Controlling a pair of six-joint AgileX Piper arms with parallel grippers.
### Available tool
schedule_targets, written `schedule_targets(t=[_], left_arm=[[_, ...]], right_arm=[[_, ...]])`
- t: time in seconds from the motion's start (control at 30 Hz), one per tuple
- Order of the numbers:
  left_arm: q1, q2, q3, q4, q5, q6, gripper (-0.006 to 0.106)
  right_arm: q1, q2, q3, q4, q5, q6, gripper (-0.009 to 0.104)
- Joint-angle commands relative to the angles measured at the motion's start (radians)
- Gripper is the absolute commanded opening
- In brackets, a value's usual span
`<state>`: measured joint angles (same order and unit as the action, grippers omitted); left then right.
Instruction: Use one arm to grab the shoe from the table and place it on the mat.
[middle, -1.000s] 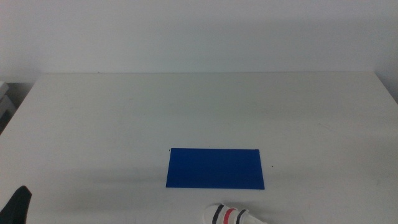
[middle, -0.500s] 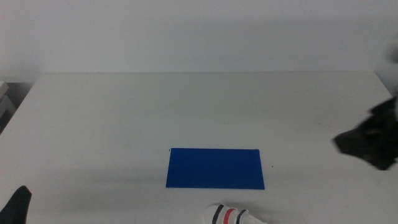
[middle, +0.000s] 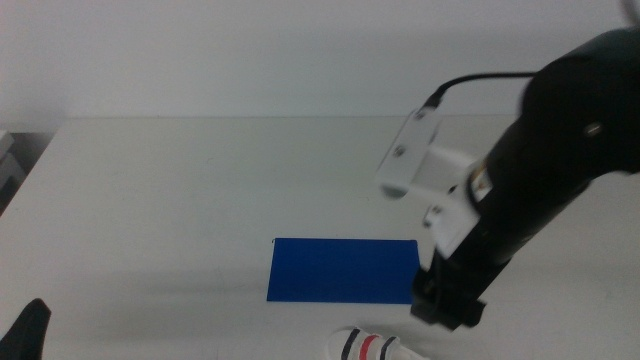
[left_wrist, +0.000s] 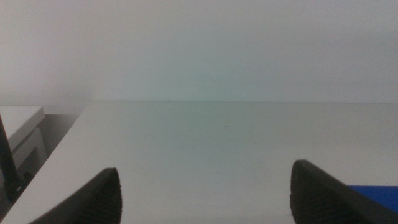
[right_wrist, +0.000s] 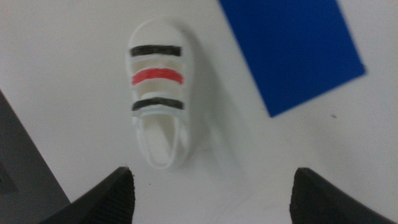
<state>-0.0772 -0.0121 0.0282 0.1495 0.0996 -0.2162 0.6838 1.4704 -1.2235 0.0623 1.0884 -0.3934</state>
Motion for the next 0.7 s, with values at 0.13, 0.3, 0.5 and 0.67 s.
schedule_targets(t=[0.13,0.3,0.5,0.67], left_arm=[[-0.001,-0.014,0.009,0.001,-0.075,-0.006,0.092],[-0.001,-0.014,0.009,0.001,-0.075,-0.006,0.092],[-0.001,-0.014,0.009,0.001,-0.075,-0.006,0.092],[-0.001,-0.014,0.009,0.001,-0.075,-0.006,0.092]], right_arm=[[0.074,0.028,-0.034,-0.011,-0.043,-0.012,0.064],[0.079,0.065,-0.033,0.000,-0.044,-0.012,0.064],[0.090,0.095,-0.029,0.001,-0.044,-0.012,0.064],[0.090,0.109,0.017,0.015,-0.080,-0.029,0.064]])
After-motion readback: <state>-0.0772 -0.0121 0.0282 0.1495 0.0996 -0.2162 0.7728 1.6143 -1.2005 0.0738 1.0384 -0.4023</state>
